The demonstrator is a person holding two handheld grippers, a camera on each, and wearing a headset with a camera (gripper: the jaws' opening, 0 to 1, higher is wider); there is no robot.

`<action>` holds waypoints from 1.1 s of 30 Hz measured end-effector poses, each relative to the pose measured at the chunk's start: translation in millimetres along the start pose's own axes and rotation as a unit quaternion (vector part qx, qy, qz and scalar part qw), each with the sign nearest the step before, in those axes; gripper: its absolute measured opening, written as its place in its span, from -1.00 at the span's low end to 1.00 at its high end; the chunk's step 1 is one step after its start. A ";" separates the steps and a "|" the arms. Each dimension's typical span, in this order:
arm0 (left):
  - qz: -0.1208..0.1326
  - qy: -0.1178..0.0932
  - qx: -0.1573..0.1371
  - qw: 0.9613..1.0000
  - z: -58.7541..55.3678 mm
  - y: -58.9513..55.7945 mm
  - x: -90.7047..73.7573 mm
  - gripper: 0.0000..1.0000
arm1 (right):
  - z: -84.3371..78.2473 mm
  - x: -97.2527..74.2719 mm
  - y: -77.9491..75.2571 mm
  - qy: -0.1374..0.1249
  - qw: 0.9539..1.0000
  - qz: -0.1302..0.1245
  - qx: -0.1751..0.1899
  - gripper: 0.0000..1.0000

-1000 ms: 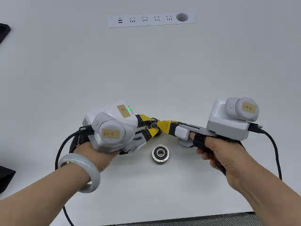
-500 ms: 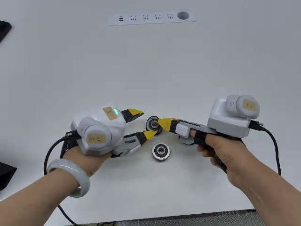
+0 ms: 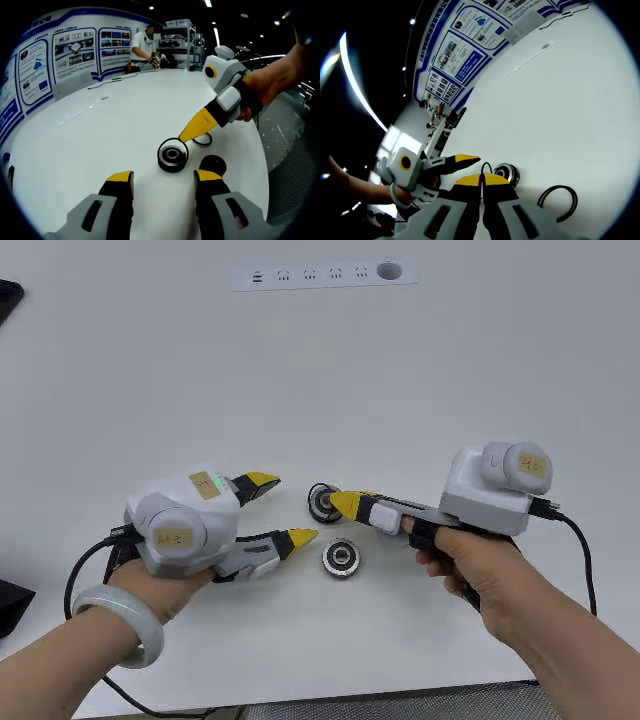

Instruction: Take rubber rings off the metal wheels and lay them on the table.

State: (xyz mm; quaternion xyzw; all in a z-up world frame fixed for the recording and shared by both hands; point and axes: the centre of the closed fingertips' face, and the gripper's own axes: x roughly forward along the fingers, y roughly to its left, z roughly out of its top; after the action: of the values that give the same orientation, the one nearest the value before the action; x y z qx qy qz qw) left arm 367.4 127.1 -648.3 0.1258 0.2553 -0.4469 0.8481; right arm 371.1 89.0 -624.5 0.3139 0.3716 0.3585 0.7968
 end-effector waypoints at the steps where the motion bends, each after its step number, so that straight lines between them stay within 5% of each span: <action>1: 0.001 -0.001 -0.002 1.000 -0.4 0.2 -1.2 0.01 | 0.0 -0.3 1.3 -0.001 1.000 0.002 0.000 -0.96; 14: 0.010 0.005 -0.017 1.000 -12.9 3.4 -13.3 0.13 | 0.2 -22.3 18.5 -0.014 1.000 0.020 -0.002 -0.96; 25: 0.014 0.005 -0.022 1.000 -15.2 3.9 -17.5 0.12 | 3.0 -56.7 -9.1 -0.041 0.999 -0.020 0.024 -0.96; 33: 0.014 0.006 -0.021 1.000 -13.9 4.8 -17.1 0.09 | -3.8 -66.3 -34.5 -0.039 0.997 -0.059 0.043 -0.96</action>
State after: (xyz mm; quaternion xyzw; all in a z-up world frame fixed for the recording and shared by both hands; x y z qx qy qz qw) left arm 358.8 147.8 -650.7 0.1141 0.2682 -0.4291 0.8549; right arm 348.8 17.6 -628.6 0.3389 0.3731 0.2820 0.8163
